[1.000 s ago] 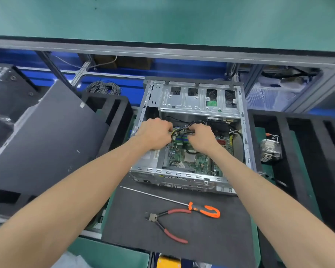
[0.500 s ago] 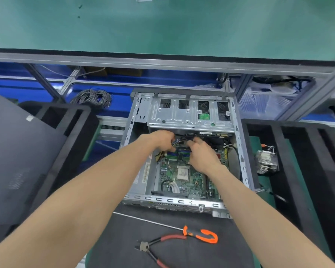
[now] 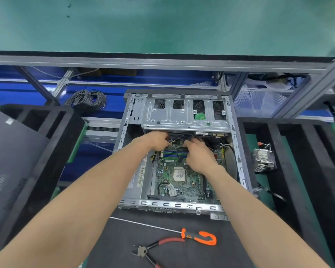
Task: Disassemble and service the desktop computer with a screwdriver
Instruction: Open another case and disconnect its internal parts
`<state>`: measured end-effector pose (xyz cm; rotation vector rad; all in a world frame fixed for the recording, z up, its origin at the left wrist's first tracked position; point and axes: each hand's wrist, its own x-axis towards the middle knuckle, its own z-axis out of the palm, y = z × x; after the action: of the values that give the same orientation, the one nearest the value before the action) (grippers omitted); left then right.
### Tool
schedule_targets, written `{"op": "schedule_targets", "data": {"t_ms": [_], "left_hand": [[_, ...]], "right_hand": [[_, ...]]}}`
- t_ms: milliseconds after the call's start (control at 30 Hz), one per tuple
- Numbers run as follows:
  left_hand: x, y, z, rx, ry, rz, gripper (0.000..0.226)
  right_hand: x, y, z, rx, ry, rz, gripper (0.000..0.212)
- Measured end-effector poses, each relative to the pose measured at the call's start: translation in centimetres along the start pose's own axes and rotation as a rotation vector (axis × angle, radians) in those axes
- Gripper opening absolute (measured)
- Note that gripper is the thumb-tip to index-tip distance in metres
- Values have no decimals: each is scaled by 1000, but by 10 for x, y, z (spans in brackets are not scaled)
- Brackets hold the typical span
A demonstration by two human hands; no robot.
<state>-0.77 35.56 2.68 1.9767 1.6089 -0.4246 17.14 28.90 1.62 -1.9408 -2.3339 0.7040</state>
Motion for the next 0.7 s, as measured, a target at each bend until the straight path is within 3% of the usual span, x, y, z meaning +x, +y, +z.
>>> {"op": "schedule_targets", "data": {"t_ms": [100,167,233,367,533,633,700], "left_hand": [[5,-2,1,-32,-15,-42,33],[9,-3,1,-59,-37,-67,34],[10,-3,1,-96,-56,-92,53],[12,-1,1,-38,-68,-67,62],[15,5,1,45,-65,25,40],[21,14,0,90,-61,85,35],[28,20,2,71,-52,117,45]], "right_hand": [[-1,1,-4,105,83,80,22],[0,1,-5,167,158,162,35],[2,1,-3,158,188,200,48],[5,-1,-2,65,195,130,49],[4,-4,-5,-8,130,111,7],[4,1,-7,40,88,225,27],[6,5,-9,98,55,309,29]]}}
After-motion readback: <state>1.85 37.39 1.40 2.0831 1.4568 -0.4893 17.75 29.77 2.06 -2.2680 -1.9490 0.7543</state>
